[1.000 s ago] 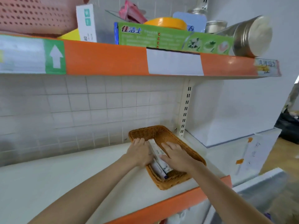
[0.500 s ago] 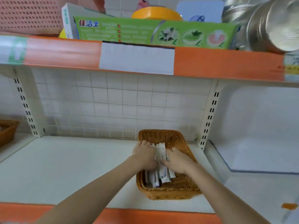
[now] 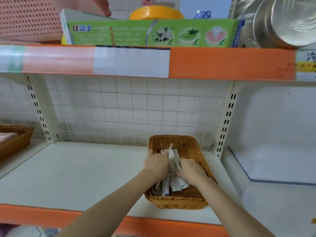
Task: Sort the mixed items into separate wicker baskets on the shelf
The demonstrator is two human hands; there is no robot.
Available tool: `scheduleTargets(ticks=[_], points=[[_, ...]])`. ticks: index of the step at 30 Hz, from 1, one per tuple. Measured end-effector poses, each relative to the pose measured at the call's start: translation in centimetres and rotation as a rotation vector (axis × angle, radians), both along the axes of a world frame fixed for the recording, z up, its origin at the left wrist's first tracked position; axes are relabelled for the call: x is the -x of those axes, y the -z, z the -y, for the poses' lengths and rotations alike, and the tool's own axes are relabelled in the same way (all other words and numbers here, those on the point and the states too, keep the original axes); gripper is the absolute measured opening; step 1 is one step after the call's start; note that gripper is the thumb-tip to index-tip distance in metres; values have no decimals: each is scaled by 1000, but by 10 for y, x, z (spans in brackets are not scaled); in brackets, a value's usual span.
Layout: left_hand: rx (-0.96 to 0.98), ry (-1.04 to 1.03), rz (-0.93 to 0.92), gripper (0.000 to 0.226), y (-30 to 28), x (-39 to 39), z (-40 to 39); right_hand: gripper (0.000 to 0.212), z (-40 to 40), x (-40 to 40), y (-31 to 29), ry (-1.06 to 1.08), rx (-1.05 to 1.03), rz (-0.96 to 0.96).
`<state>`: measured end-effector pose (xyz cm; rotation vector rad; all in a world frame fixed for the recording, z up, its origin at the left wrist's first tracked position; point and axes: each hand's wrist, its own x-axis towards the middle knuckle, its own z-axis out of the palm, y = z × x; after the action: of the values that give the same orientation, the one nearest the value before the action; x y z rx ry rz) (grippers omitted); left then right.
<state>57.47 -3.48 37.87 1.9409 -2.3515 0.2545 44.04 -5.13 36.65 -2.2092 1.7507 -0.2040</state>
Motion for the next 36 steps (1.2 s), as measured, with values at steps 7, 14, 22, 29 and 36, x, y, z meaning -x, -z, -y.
scheduleTargets(ticks=[7,14,22,29,36], points=[[26,41,-121,21,4,2,-2,34,-7,-3,-6,56,107,15],[15,-33,-304,17,-4,4,-3,24,-11,4,-15,103,197,118],[107,-212,-566,27,-29,-21,-22,27,-23,-17,-31,1,180,241],[-32,-355,-610,31,-28,-82,-57,31,-50,-87,-44,-144,174,229],[-76,-394,-464,31,-17,-177,-109,33,-93,-178,-38,-190,150,198]])
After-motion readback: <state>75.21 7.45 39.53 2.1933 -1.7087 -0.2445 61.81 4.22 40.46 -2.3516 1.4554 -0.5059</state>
